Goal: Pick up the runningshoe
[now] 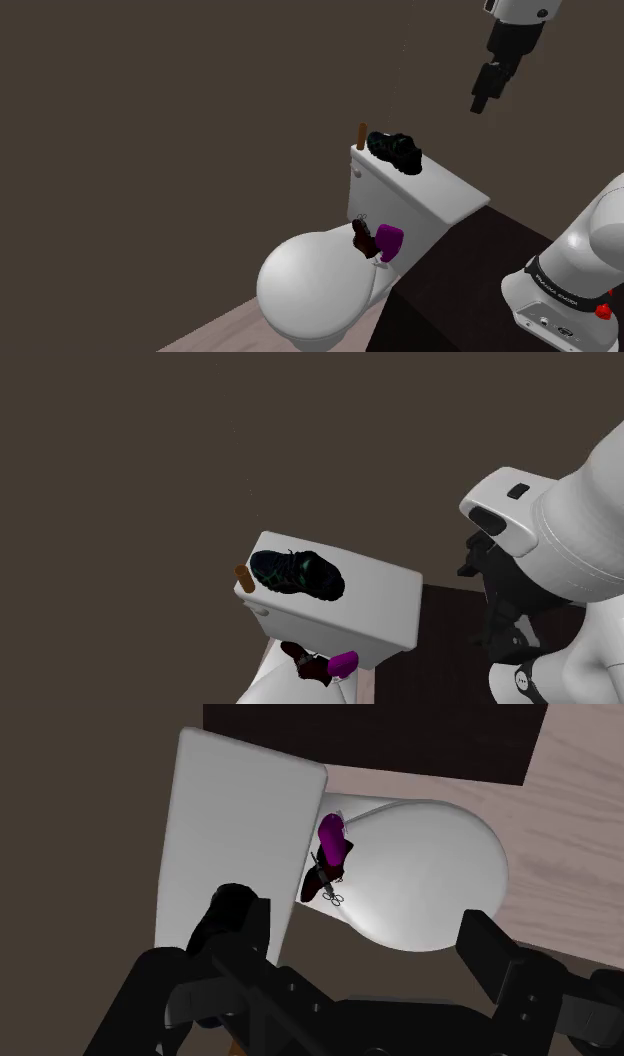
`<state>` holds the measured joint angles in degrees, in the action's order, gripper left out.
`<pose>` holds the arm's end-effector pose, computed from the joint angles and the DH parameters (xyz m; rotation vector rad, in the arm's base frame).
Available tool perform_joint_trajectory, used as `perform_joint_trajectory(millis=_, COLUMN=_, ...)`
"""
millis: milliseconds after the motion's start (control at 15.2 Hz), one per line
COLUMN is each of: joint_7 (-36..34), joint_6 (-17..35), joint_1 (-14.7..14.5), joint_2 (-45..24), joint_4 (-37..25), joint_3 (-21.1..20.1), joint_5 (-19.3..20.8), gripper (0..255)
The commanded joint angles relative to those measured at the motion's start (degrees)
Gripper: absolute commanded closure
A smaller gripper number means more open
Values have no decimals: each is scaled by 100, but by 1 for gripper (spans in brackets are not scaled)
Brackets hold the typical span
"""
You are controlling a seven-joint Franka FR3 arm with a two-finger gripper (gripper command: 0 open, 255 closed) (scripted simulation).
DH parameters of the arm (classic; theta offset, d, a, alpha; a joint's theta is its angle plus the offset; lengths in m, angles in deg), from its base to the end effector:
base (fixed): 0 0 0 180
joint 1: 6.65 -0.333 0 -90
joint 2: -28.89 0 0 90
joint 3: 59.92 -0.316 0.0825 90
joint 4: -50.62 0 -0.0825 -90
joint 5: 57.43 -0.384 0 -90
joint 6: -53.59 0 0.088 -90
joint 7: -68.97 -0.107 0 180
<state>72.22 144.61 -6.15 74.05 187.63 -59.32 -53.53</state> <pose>0.3068 -0.0139 0.5763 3.0807 0.0653 -0.0257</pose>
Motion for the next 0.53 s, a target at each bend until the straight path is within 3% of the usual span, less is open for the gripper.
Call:
perform_joint_trajectory(millis=0, joint_7=0, joint_6=0, joint_1=0, joint_2=0, joint_4=0, joint_3=0, joint_5=0, gripper=0)
perform_joint_trajectory(millis=462, joint_7=1484, joint_6=1337, joint_1=-108, joint_2=-766, joint_4=296, joint_3=910, joint_5=345, gripper=0)
